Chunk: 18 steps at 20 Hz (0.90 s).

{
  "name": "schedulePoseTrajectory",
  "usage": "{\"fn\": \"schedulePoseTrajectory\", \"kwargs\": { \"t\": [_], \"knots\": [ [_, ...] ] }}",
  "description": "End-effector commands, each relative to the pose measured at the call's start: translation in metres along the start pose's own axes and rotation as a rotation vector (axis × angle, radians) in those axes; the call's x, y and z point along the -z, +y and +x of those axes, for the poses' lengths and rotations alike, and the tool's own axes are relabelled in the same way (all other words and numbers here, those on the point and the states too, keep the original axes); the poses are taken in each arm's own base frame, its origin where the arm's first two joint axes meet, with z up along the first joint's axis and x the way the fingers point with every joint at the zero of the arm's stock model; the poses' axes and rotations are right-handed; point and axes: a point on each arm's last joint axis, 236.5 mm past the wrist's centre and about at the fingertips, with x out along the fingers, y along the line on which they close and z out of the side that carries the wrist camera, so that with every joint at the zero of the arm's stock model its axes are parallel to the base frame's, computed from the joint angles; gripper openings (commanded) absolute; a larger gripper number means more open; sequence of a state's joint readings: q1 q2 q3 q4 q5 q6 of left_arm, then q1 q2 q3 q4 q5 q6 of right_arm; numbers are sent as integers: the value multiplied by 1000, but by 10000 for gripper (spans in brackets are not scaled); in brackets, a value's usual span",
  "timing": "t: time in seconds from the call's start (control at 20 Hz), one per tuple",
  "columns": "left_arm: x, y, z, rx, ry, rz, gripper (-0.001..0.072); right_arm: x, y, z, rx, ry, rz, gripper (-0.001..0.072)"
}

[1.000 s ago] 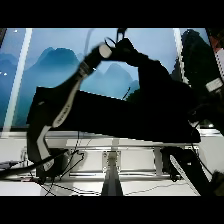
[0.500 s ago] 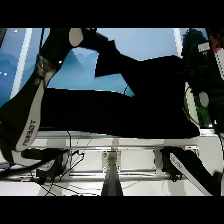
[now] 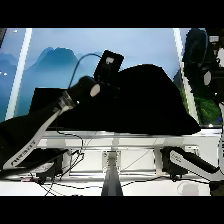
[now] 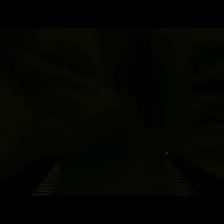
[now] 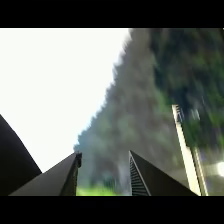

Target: Fold the clothes and pants, and hang the long-sleeved shirts on hangers.

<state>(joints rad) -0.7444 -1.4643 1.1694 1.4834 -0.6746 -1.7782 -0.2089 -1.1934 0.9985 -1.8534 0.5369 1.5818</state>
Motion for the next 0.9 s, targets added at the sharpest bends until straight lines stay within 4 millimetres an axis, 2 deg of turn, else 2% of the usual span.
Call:
{"fn": "schedulePoseTrajectory", "kwargs": {
  "t": [0.0, 0.05, 0.1, 0.2, 0.3, 0.35, 0.45, 0.55, 0.7, 0.8, 0.85],
  "knots": [
    [4, -21, 14, 41, -59, -7, 701, 66, -10, -5, -12, 294, -28, 353],
    [-4, -19, 13, 44, -89, -13, 701, 80, 10, -11, -98, 358, -50, 353],
    [-10, -18, 12, 47, -114, -18, 701, 90, 39, -19, -222, 400, -86, 353],
    [-15, -14, 12, 45, -132, -25, 701, 94, 104, -43, -469, 420, -179, 359],
    [-16, -10, 12, 39, -133, -27, 701, 93, 144, -57, -547, 412, -274, 614],
    [-17, -9, 11, 37, -134, -30, 701, 94, 157, -60, -557, 415, -302, 636],
    [-16, -9, 12, 36, -130, -30, 701, 101, 176, -60, -538, 448, -323, 667],
    [-14, -8, 12, 34, -121, -30, 701, 116, 185, -51, -492, 519, -289, 668],
    [-13, -8, 12, 33, -116, -30, 701, 143, 186, -31, -375, 653, -129, 665],
    [-13, -8, 12, 33, -116, -30, 701, 157, 183, -24, -339, 705, -120, 662],
    [-13, -8, 12, 33, -116, -30, 701, 161, 180, -20, -324, 714, -127, 614]
  ]
}}
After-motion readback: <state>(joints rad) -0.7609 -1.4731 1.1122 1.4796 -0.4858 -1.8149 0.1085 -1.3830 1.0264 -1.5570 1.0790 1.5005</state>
